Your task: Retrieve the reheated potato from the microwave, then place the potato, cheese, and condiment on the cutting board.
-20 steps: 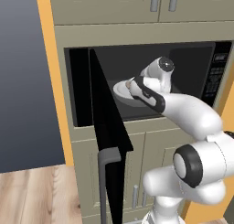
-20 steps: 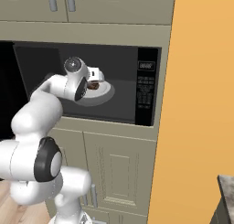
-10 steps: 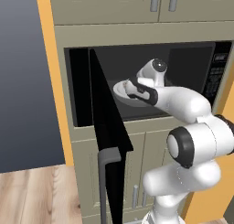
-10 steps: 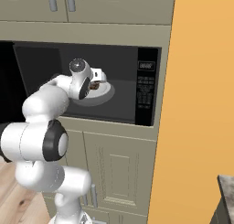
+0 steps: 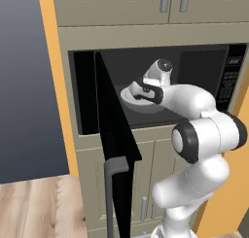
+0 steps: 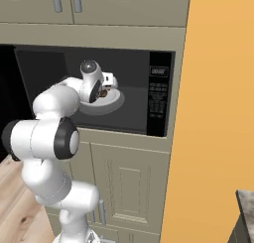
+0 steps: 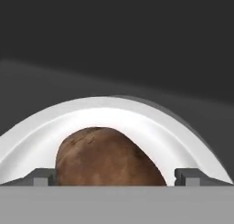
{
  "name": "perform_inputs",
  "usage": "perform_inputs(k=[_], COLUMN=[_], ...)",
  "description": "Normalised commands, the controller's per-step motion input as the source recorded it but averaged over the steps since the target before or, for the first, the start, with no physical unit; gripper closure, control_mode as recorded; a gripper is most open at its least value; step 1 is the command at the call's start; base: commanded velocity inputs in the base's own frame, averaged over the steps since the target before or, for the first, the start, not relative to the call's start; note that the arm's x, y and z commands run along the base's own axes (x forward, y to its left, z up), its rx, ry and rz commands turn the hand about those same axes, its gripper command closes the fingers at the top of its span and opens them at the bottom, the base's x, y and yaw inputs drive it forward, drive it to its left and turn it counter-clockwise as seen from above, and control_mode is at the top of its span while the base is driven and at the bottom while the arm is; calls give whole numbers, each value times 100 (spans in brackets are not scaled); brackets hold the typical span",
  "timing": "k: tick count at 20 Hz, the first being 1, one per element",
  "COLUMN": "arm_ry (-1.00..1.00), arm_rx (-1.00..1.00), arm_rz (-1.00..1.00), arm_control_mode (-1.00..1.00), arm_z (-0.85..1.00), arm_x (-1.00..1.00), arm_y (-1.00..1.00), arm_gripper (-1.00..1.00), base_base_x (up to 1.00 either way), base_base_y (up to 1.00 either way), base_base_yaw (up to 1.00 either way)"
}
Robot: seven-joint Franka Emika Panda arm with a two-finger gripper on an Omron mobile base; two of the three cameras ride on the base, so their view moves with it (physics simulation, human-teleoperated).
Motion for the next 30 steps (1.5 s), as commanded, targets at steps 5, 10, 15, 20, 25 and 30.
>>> perform_inputs(k=[5, 10, 15, 20, 25, 30], arm_ry=[2, 3, 3, -3, -12, -2], arm_rx=[-2, -1, 0, 0, 2, 4], arm_rz=[0, 1, 0, 0, 0, 0], arm_control_mode=[-100, -100, -100, -100, -100, -100], arm_z=[-24, -27, -28, -7, 47, 70], arm_x=[20, -3, -31, -79, -99, -100], arm_y=[0, 0, 0, -5, -28, -31], arm_gripper=[-100, 100, 100, 100, 100, 100], base_base_x=[0, 0, 0, 0, 0, 0], base_base_y=[0, 0, 0, 0, 0, 0], base_base_yaw=[0, 0, 0, 0, 0, 0])
